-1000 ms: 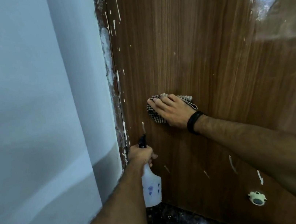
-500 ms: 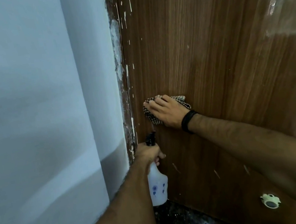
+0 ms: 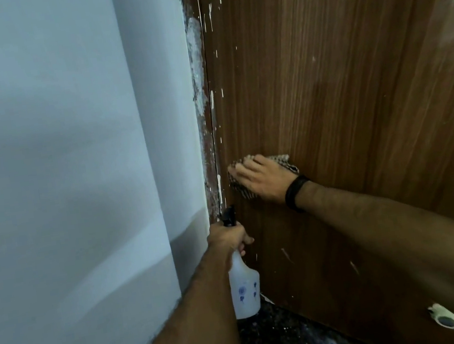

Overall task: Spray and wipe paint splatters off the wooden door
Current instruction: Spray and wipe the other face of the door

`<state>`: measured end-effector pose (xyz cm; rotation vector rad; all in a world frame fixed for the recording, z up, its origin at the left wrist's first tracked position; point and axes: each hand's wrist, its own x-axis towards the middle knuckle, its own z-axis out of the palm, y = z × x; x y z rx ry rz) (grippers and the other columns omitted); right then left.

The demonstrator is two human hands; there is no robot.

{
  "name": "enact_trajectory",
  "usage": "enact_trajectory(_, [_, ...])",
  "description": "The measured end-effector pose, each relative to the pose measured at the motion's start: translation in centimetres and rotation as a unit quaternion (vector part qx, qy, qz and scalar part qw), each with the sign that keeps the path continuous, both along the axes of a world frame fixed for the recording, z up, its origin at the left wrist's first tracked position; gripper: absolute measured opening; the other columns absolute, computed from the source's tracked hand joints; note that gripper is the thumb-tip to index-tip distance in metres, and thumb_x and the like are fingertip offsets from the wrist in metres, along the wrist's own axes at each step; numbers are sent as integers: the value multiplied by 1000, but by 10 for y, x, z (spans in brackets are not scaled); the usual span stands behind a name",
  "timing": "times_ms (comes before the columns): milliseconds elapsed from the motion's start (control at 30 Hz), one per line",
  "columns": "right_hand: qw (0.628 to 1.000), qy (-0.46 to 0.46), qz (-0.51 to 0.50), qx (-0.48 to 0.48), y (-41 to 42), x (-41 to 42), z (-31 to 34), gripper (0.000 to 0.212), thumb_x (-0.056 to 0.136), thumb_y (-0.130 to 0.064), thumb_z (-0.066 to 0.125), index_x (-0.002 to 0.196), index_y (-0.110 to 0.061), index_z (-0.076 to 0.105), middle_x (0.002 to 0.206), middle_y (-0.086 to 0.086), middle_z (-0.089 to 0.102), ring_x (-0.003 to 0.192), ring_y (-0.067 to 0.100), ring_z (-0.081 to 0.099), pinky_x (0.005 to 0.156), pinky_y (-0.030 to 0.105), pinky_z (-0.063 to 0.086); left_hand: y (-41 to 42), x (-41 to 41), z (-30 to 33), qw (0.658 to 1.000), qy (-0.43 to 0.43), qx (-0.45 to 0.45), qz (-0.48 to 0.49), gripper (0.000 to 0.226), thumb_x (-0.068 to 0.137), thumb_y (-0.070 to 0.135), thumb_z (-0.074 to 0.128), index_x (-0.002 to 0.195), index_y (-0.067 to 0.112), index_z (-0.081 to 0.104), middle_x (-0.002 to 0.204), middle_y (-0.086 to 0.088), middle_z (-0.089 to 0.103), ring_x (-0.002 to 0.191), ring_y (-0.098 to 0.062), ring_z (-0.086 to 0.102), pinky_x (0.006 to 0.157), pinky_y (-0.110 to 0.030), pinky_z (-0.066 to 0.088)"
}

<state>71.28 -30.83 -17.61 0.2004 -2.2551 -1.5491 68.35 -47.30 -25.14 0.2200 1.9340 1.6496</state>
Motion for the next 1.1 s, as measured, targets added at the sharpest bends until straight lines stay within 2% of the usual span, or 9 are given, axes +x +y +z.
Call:
enact_trajectory(133, [997,46,-28,-53,-10,-14,15,65,83,-26,52,144,-5,48,122,5,58,107,25,46,92,39,35,2,-1,-7,1000,-13,-14,-4,27,81,-15,67,98,5,64,72,-9,62,52,-16,53,50,-30,47])
enact_trajectory(233, [996,58,-18,-71,-6,-13,0,62,86,-22,45,145,-4,47,125,6,59,110,26,44,95,38,38,2,-5,-11,999,-15,-28,-10,32,79,-14,68,105,4,66,73,-9,65,55,-16,55,48,-27,46])
enact_trajectory(333, [1000,4,5,-15,-1,-8,-29,57,90,-24,38,144,-10,51,128,2,60,110,21,51,95,36,39,0,-10,-13,999,-2,-49,-6,35,75,-14,70,106,4,69,71,-8,66,58,-16,58,47,-25,46])
enact_trajectory(433, [994,-102,15,23,4,1,-63,50,87,-34,57,134,-19,63,127,-1,62,108,19,54,92,34,41,-1,-13,-15,998,0,-61,-8,32,75,-14,71,103,2,69,71,-9,66,59,-16,59,48,-25,47])
enact_trajectory(533, [986,-161,5,43,4,8,-73,50,92,-33,49,140,-20,55,138,-1,56,118,17,55,99,32,44,0,-15,-19,998,-7,-58,-6,34,76,-13,71,105,4,69,75,-10,67,60,-16,59,49,-26,48])
enact_trajectory(633, [993,-109,0,46,-5,-6,-47,60,92,-21,25,149,-14,41,143,5,47,122,21,51,100,35,41,1,-19,-24,999,-12,-48,1,34,77,-12,70,107,4,67,74,-9,65,60,-17,58,52,-29,48])
enact_trajectory(867, [994,13,-75,-74,-28,-49,-1,57,90,-18,28,137,-11,58,122,1,62,107,20,54,94,36,35,-2,-25,-30,998,-17,-53,9,27,75,-16,72,96,1,67,68,-12,64,52,-18,56,48,-27,46])
enact_trajectory(1000, [996,-54,-39,-56,-22,-38,-36,53,92,-26,43,144,-17,51,135,0,55,115,19,52,98,36,37,-9,-31,-30,998,-9,-60,15,26,75,-17,69,94,0,69,76,-16,69,52,-19,55,46,-26,46])
enact_trajectory(1100, [990,-130,-43,-14,-20,-17,-80,54,95,-19,29,145,-15,47,144,3,48,124,21,51,104,38,37,-14,-31,-31,998,2,-67,4,24,76,-18,66,93,-1,71,68,-16,67,43,-17,51,43,-25,43])
